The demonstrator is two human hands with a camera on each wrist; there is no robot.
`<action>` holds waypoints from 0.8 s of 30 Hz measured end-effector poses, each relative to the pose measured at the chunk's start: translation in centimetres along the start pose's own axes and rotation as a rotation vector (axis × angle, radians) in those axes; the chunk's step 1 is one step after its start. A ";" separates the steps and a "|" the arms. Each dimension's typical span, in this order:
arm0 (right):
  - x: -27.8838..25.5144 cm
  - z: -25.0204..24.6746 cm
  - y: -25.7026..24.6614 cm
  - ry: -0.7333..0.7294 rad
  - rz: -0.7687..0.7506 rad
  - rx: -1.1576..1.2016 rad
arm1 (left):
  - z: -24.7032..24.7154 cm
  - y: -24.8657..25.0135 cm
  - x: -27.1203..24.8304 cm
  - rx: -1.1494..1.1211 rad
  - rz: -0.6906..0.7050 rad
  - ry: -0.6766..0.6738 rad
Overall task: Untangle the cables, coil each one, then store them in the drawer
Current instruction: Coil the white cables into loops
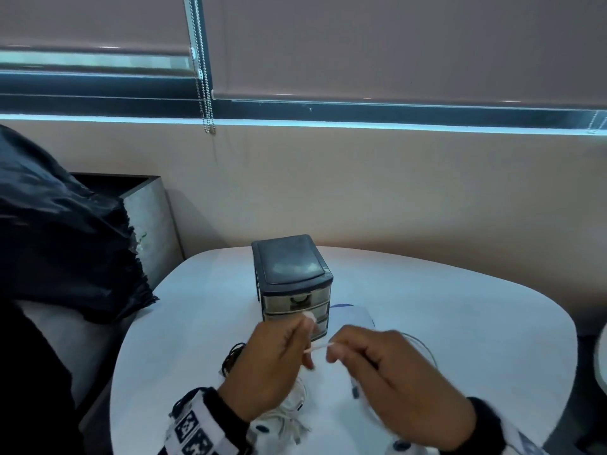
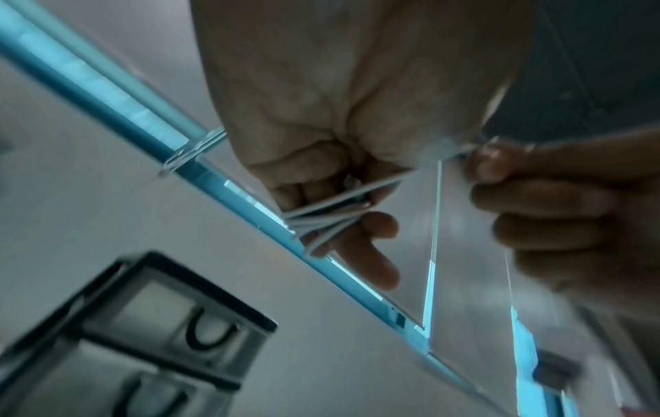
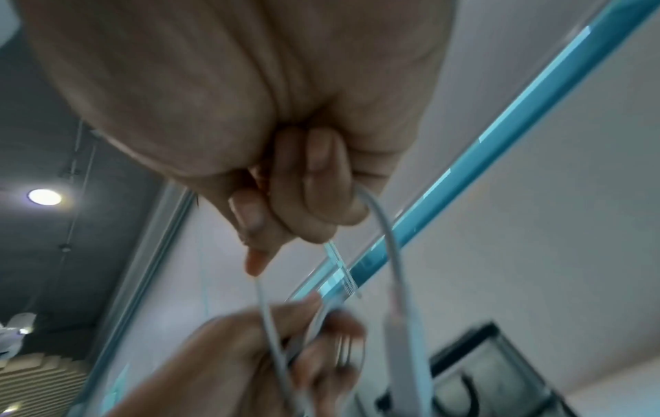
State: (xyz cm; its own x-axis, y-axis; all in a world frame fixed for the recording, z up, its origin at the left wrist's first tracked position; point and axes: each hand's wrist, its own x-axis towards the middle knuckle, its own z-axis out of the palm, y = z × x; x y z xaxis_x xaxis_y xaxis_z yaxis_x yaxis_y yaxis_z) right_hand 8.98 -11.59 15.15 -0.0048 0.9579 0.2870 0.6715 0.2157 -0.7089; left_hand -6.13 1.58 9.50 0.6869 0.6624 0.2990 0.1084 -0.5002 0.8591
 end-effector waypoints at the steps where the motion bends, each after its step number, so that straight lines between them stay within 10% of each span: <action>1: 0.2 -0.7 0.2 0.059 -0.005 -0.005 | 0.1 0.0 -0.5 -0.125 -0.044 -0.093; 5: 0.5 -1.6 1.9 0.246 0.063 0.221 | -0.8 2.9 -1.9 -0.848 -0.178 -0.355; 10: 0.0 2.9 2.5 0.037 0.159 0.234 | -1.6 6.0 -0.6 -1.333 -0.138 0.082; 17: 0.0 4.7 0.4 0.000 -0.035 -0.362 | 1.3 2.6 0.1 -0.185 0.030 0.303; 24: -0.6 5.2 0.8 0.003 -0.014 -0.079 | 2.5 2.2 -1.1 -0.442 -0.189 0.243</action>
State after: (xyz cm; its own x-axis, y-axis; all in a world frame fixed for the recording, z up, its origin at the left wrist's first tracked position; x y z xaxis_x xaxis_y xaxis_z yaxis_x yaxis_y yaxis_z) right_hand 5.61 -10.99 11.06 -0.0126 0.9543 0.2985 0.7275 0.2136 -0.6521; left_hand -4.83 -1.66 9.99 0.4931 0.8543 0.1644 -0.1344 -0.1119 0.9846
